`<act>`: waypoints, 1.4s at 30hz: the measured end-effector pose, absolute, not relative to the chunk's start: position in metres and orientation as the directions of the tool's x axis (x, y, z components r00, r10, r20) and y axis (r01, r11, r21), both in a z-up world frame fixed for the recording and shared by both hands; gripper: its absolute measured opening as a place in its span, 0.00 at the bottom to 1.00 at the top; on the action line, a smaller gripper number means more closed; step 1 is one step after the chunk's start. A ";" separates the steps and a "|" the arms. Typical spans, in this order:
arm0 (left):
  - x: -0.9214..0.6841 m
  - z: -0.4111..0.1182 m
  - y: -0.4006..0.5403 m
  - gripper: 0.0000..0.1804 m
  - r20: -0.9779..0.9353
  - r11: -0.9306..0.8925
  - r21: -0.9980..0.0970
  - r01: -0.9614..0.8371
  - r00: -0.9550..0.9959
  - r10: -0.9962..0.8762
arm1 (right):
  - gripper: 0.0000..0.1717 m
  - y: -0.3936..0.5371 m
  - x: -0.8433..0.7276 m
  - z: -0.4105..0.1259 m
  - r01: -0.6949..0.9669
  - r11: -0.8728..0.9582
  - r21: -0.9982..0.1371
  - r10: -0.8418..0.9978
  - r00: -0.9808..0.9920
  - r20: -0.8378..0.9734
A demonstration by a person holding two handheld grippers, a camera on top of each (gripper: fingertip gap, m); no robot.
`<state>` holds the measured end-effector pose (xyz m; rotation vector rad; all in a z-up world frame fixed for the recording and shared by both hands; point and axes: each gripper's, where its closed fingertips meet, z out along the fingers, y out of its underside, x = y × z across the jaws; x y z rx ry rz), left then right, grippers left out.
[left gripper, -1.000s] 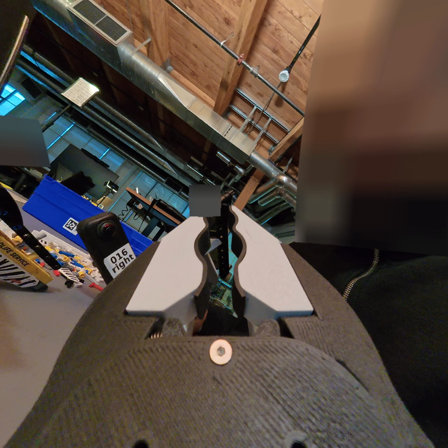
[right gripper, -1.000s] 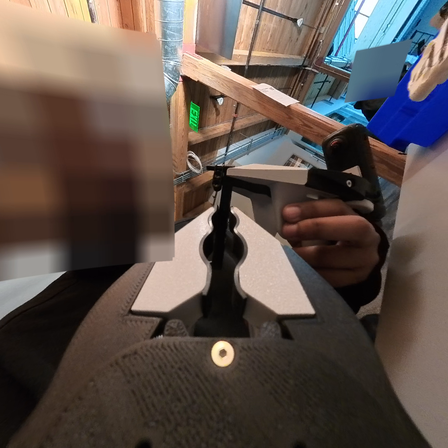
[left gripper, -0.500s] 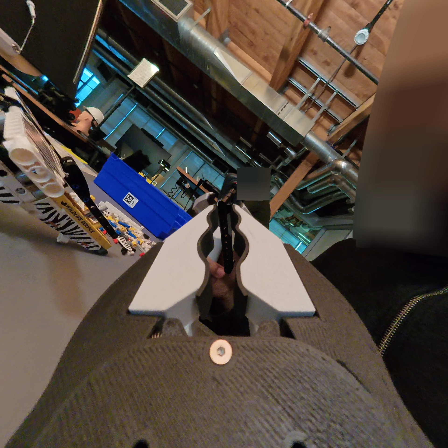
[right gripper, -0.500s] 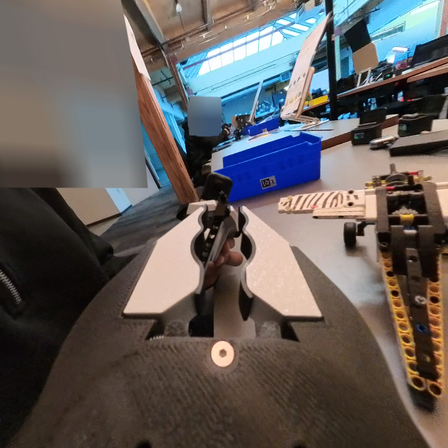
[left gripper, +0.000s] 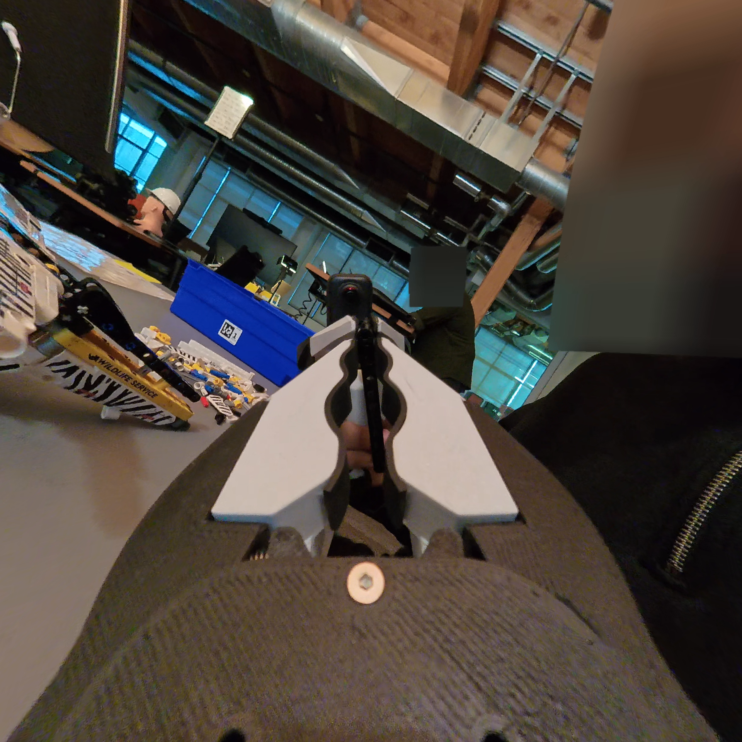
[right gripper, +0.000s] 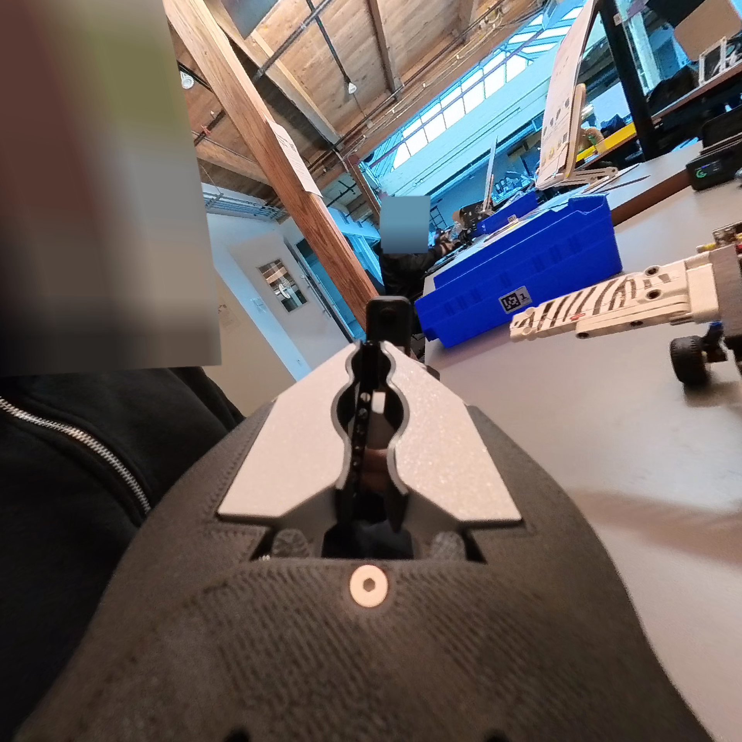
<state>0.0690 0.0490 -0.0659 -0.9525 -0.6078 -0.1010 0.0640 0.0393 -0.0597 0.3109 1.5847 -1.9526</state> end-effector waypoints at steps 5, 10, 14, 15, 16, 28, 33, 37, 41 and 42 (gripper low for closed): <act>0.070 -0.065 0.049 0.02 0.539 0.599 -0.716 0.358 0.829 0.149 | 0.03 0.039 0.064 -0.059 0.593 -0.109 -0.798 -0.313 -0.782 -0.539; 0.066 -0.070 0.051 0.01 0.540 0.569 -0.745 0.348 0.816 0.209 | 0.06 0.036 0.066 -0.064 0.567 -0.096 -0.818 -0.292 -0.802 -0.521; 0.067 -0.067 0.052 0.01 0.528 0.570 -0.753 0.329 0.819 0.225 | 0.03 0.037 0.065 -0.062 0.536 -0.114 -0.837 -0.267 -0.828 -0.494; 0.067 -0.067 0.052 0.01 0.531 0.579 -0.747 0.326 0.817 0.225 | 0.03 0.036 0.065 -0.061 0.537 -0.118 -0.835 -0.265 -0.827 -0.495; 0.066 -0.066 0.052 0.01 0.540 0.593 -0.735 0.329 0.813 0.218 | 0.03 0.036 0.064 -0.061 0.542 -0.123 -0.831 -0.266 -0.825 -0.499; 0.067 -0.061 0.046 0.01 0.542 0.618 -0.719 0.317 0.813 0.213 | 0.08 0.042 0.063 -0.058 0.533 -0.146 -0.833 -0.260 -0.833 -0.488; 0.068 -0.061 0.048 0.01 0.543 0.613 -0.719 0.326 0.814 0.204 | 0.03 0.041 0.065 -0.059 0.509 -0.151 -0.847 -0.250 -0.849 -0.466; 0.069 -0.054 0.049 0.02 0.559 0.641 -0.686 0.344 0.814 0.160 | 0.02 0.042 0.064 -0.049 0.504 -0.241 -0.830 -0.234 -0.860 -0.454; 0.067 -0.050 0.048 0.02 0.583 0.684 -0.640 0.352 0.802 0.133 | 0.02 0.043 0.060 -0.045 0.518 -0.297 -0.802 -0.222 -0.854 -0.470; 0.066 -0.050 0.048 0.02 0.583 0.685 -0.642 0.344 0.800 0.144 | 0.02 0.043 0.059 -0.045 0.524 -0.307 -0.794 -0.220 -0.851 -0.476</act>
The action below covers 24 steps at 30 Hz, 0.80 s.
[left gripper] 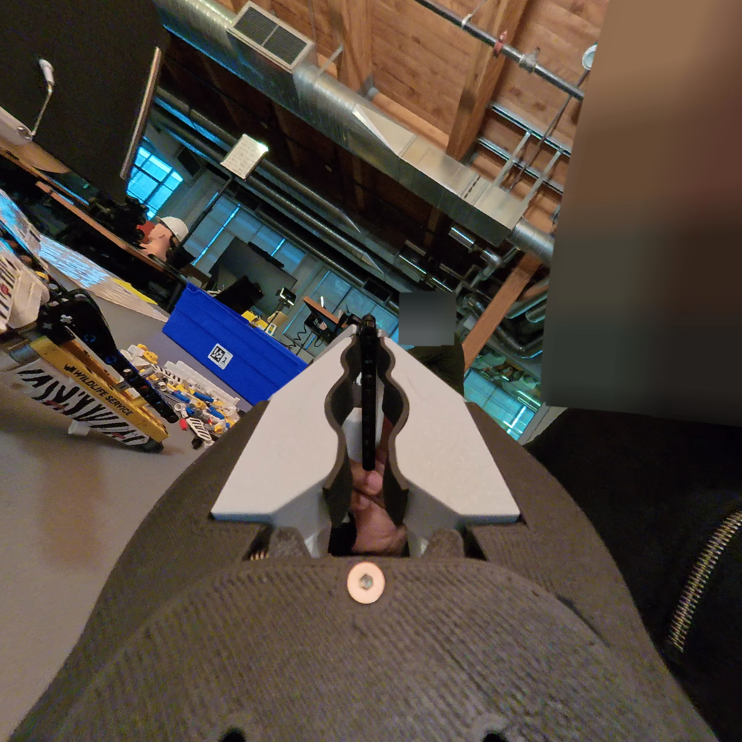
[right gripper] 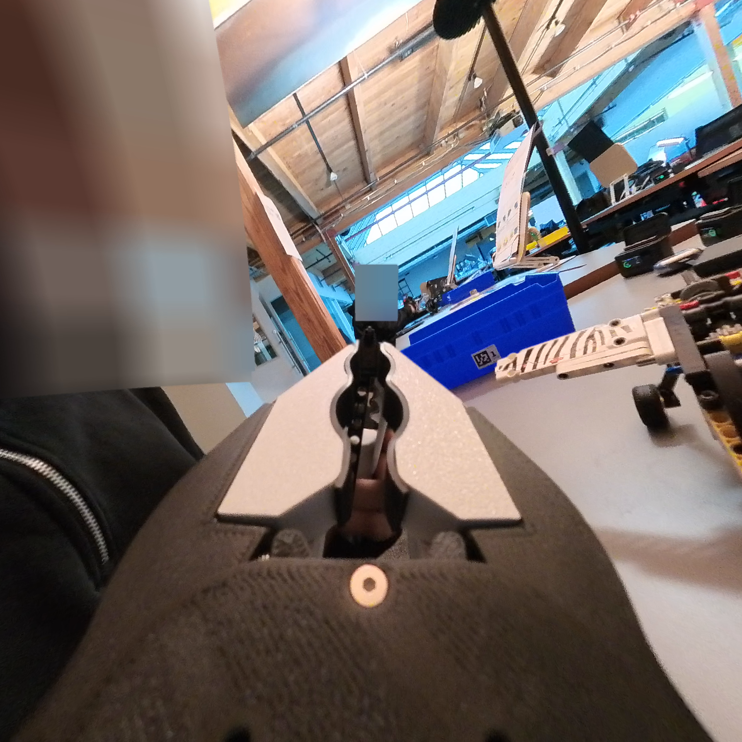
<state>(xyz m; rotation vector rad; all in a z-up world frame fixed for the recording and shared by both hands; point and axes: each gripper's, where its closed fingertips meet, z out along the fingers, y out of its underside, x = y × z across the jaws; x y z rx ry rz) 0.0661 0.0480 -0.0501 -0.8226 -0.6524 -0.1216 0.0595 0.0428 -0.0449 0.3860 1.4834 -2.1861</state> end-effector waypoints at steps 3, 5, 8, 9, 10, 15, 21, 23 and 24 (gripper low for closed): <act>0.064 -0.049 0.048 0.02 0.593 0.702 -0.630 0.333 0.789 0.158 | 0.02 0.043 0.056 -0.043 0.546 -0.341 -0.765 -0.214 -0.838 -0.502; 0.062 -0.049 0.047 0.02 0.606 0.715 -0.614 0.334 0.780 0.156 | 0.02 0.044 0.054 -0.043 0.566 -0.359 -0.742 -0.216 -0.824 -0.524; 0.059 -0.052 0.047 0.02 0.620 0.722 -0.605 0.335 0.768 0.163 | 0.02 0.044 0.050 -0.045 0.581 -0.376 -0.722 -0.211 -0.812 -0.544; 0.059 -0.052 0.047 0.02 0.621 0.723 -0.605 0.334 0.766 0.166 | 0.02 0.044 0.050 -0.044 0.584 -0.380 -0.718 -0.212 -0.810 -0.547; 0.059 -0.051 0.047 0.02 0.621 0.724 -0.604 0.332 0.766 0.166 | 0.02 0.044 0.050 -0.044 0.592 -0.383 -0.709 -0.219 -0.804 -0.553; 0.058 -0.053 0.048 0.02 0.635 0.733 -0.581 0.354 0.761 0.136 | 0.02 0.047 0.046 -0.044 0.607 -0.396 -0.689 -0.219 -0.791 -0.571; 0.056 -0.055 0.049 0.02 0.643 0.732 -0.582 0.355 0.752 0.146 | 0.02 0.048 0.042 -0.044 0.632 -0.413 -0.656 -0.230 -0.769 -0.597; 0.055 -0.055 0.049 0.02 0.645 0.732 -0.581 0.355 0.750 0.148 | 0.02 0.049 0.040 -0.044 0.634 -0.417 -0.650 -0.231 -0.766 -0.600; 0.055 -0.056 0.049 0.02 0.645 0.733 -0.580 0.355 0.749 0.148 | 0.00 0.057 0.034 -0.039 0.630 -0.473 -0.616 -0.230 -0.763 -0.605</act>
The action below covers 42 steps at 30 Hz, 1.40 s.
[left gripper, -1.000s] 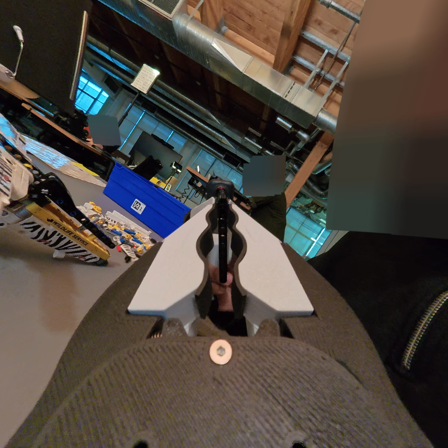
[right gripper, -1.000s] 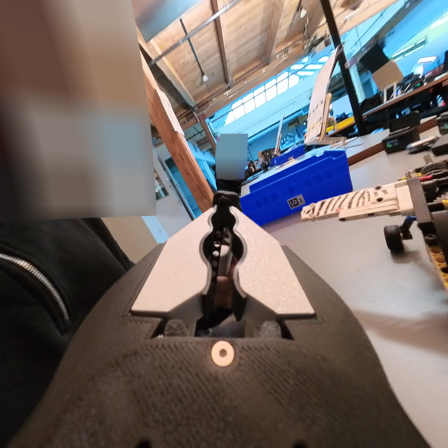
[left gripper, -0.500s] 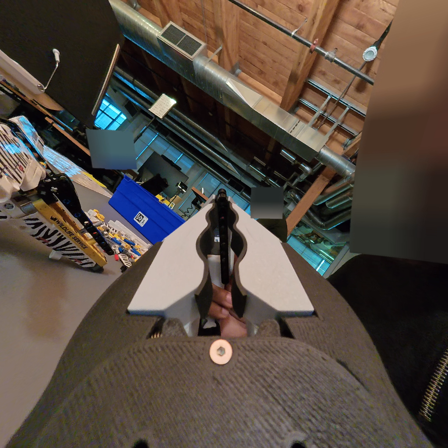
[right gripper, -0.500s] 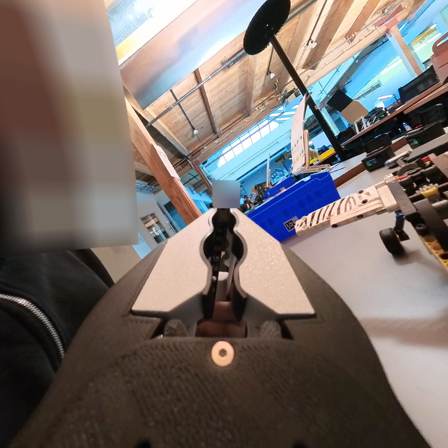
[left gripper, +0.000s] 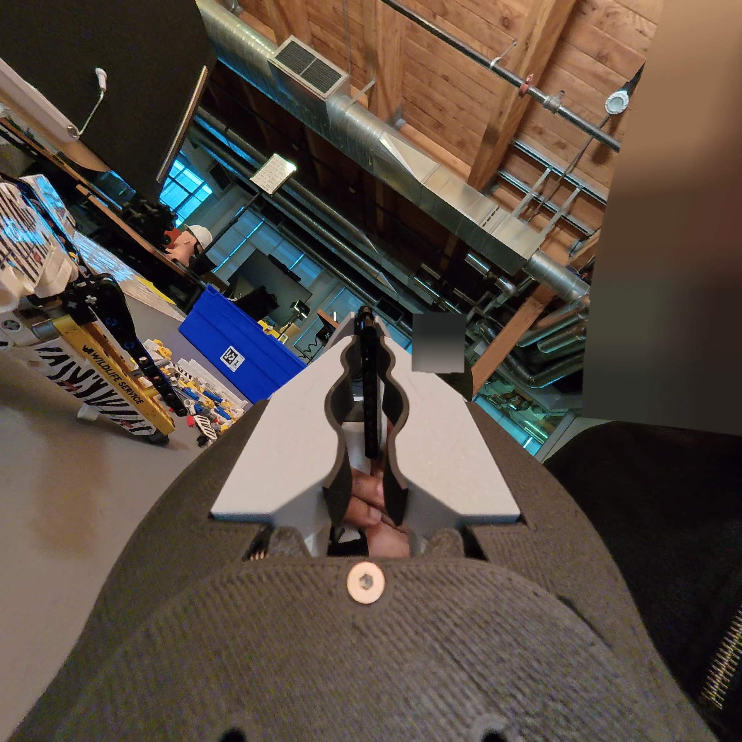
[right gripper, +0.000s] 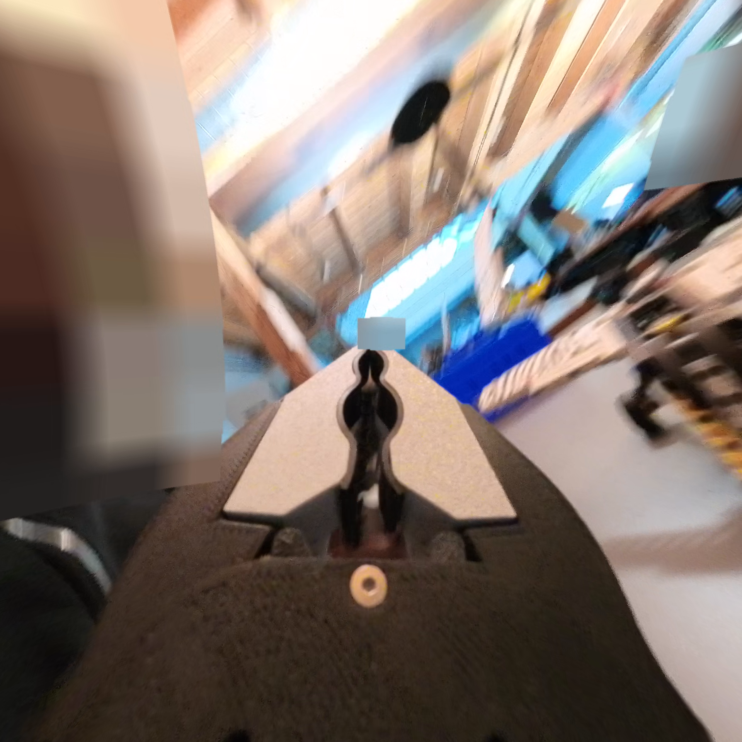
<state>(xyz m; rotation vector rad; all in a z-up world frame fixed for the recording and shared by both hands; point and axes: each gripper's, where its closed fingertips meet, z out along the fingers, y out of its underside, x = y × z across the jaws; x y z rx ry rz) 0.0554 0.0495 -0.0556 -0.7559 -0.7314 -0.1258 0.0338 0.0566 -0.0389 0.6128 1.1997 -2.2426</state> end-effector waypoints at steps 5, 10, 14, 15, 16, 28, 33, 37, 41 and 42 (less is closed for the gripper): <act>0.051 -0.064 0.018 0.02 0.683 0.804 -0.496 0.327 0.720 0.128 | 0.00 0.132 -0.020 -0.024 0.450 -0.584 -0.675 0.021 -0.823 -0.567; 0.051 -0.066 0.032 0.02 0.656 0.757 -0.562 0.332 0.736 0.164 | 0.04 0.095 0.014 -0.032 0.375 -0.312 -0.873 0.072 -0.907 -0.415; 0.054 -0.068 0.043 0.02 0.668 0.740 -0.552 0.383 0.735 0.118 | 0.17 0.055 0.037 -0.055 0.470 -0.137 -0.872 -0.061 -0.883 -0.466; 0.055 -0.068 0.044 0.02 0.665 0.734 -0.558 0.387 0.738 0.117 | 0.17 0.048 0.041 -0.060 0.490 -0.109 -0.865 -0.084 -0.872 -0.483; 0.056 -0.067 0.045 0.02 0.661 0.727 -0.566 0.387 0.741 0.120 | 0.16 0.044 0.045 -0.061 0.509 -0.098 -0.855 -0.112 -0.859 -0.499; 0.058 -0.062 0.057 0.02 0.651 0.708 -0.589 0.390 0.748 0.130 | 0.02 0.052 0.043 -0.051 0.603 -0.201 -0.772 -0.195 -0.797 -0.572; 0.056 -0.062 0.057 0.02 0.662 0.713 -0.580 0.393 0.738 0.132 | 0.02 0.053 0.039 -0.049 0.613 -0.243 -0.752 -0.194 -0.790 -0.581; 0.054 -0.062 0.057 0.02 0.670 0.724 -0.570 0.388 0.730 0.135 | 0.02 0.054 0.035 -0.048 0.620 -0.272 -0.736 -0.192 -0.784 -0.590; 0.053 -0.062 0.056 0.02 0.692 0.751 -0.527 0.399 0.715 0.106 | 0.03 0.059 0.028 -0.044 0.612 -0.348 -0.710 -0.170 -0.786 -0.594; 0.055 -0.062 0.053 0.02 0.687 0.762 -0.520 0.386 0.720 0.103 | 0.03 0.080 0.011 -0.032 0.616 -0.474 -0.630 -0.179 -0.767 -0.616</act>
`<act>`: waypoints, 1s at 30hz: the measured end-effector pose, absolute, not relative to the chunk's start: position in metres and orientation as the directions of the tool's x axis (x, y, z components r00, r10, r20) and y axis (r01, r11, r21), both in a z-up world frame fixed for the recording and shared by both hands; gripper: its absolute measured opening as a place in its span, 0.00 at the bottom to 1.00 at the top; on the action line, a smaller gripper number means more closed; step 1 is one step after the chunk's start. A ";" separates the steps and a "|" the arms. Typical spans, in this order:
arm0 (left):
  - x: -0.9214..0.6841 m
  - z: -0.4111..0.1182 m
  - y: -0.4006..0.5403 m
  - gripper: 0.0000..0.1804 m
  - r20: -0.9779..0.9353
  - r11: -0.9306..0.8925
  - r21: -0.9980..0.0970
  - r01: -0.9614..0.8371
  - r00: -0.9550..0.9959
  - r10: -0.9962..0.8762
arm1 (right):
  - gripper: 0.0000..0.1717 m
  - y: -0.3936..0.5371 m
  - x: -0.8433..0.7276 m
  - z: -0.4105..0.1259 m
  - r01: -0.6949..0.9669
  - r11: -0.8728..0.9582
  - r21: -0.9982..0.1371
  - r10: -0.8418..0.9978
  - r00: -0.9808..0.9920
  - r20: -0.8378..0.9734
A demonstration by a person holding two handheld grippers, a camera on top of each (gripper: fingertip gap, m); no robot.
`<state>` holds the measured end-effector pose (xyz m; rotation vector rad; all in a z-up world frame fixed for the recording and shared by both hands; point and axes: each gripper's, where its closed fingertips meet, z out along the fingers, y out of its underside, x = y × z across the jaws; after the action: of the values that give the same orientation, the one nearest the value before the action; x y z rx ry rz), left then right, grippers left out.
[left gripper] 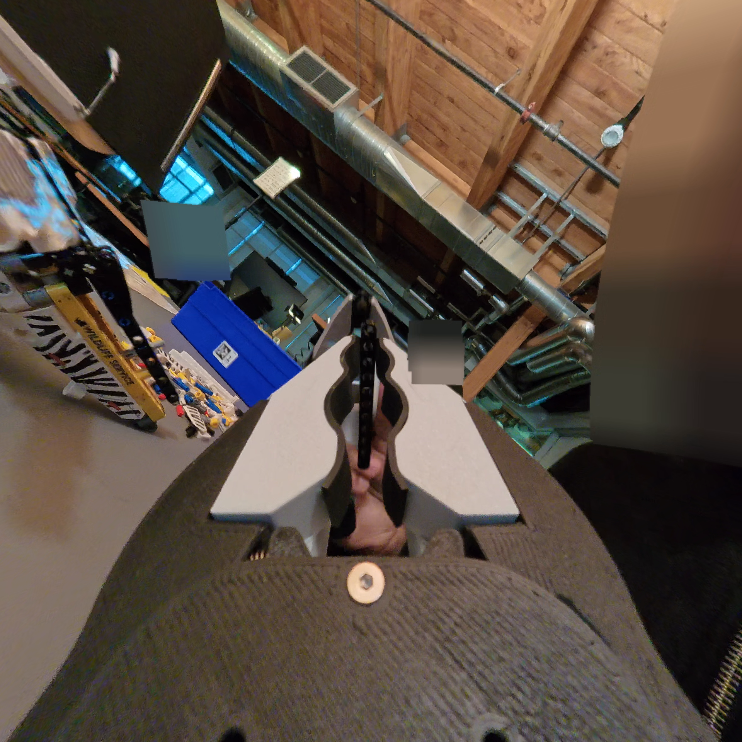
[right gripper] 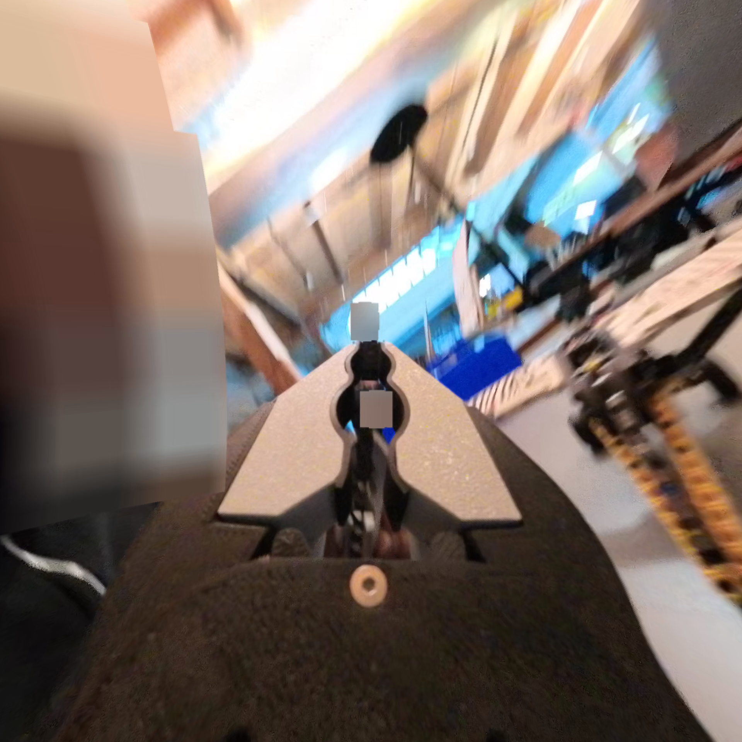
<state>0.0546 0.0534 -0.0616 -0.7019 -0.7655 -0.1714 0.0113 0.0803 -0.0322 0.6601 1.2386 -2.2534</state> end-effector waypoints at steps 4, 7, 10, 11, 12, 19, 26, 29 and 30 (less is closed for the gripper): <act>0.048 -0.072 0.022 0.02 0.724 0.819 -0.452 0.354 0.681 0.105 | 0.03 0.135 -0.027 -0.031 0.479 -0.513 -0.713 0.051 -0.812 -0.582; 0.047 -0.068 0.023 0.02 0.702 0.802 -0.494 0.336 0.698 0.140 | 0.03 0.130 -0.019 -0.039 0.386 -0.380 -0.840 0.199 -0.853 -0.482; 0.049 -0.070 0.028 0.02 0.704 0.800 -0.482 0.358 0.701 0.111 | 0.03 0.138 -0.022 -0.035 0.402 -0.416 -0.816 0.164 -0.849 -0.502; 0.049 -0.071 0.029 0.02 0.711 0.799 -0.476 0.367 0.696 0.104 | 0.03 0.140 -0.023 -0.036 0.430 -0.428 -0.795 0.129 -0.841 -0.525; 0.049 -0.072 0.031 0.02 0.712 0.792 -0.485 0.371 0.694 0.110 | 0.02 0.140 -0.024 -0.039 0.458 -0.431 -0.777 0.102 -0.831 -0.546; 0.047 -0.077 0.041 0.01 0.687 0.723 -0.597 0.347 0.687 0.237 | 0.03 0.156 -0.050 -0.082 0.461 -0.274 -0.844 0.327 -0.781 -0.533; 0.025 -0.117 0.054 0.01 0.796 0.642 -0.584 0.497 0.506 0.333 | 0.03 0.175 -0.056 -0.087 0.356 -0.190 -0.915 0.468 -0.786 -0.403; 0.017 -0.133 0.059 0.02 0.821 0.605 -0.568 0.557 0.429 0.377 | 0.03 0.165 -0.052 -0.091 0.363 -0.189 -0.912 0.437 -0.801 -0.409; 0.015 -0.135 0.058 0.02 0.818 0.606 -0.574 0.551 0.415 0.397 | 0.03 0.163 -0.050 -0.092 0.365 -0.192 -0.911 0.427 -0.805 -0.413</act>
<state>0.0152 0.0579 -0.1347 -0.9755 -1.1909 -0.1188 -0.0504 0.1626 -0.0923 0.9927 2.0235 -2.2504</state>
